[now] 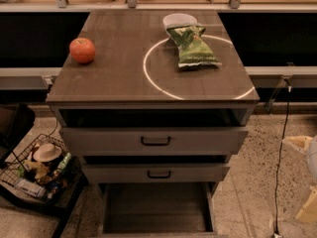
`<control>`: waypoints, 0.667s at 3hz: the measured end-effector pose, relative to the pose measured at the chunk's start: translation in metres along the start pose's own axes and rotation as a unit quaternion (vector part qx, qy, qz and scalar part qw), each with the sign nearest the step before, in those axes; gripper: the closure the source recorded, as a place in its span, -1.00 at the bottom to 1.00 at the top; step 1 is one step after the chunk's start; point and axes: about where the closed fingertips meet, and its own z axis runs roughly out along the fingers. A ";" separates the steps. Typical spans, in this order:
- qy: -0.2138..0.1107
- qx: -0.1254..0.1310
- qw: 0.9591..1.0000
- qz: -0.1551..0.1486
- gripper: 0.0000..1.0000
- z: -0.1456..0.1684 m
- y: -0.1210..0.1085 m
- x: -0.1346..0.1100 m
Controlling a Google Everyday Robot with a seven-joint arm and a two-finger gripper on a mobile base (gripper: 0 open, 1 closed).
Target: Close bottom drawer
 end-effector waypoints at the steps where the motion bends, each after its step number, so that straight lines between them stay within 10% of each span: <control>1: 0.004 -0.019 1.000 0.000 -0.26 0.027 0.004 0.007; 2: 0.004 -0.028 1.000 -0.003 0.21 0.041 0.003 0.006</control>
Offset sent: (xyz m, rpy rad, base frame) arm 0.0115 0.0026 -0.0572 0.0046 0.0731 0.0218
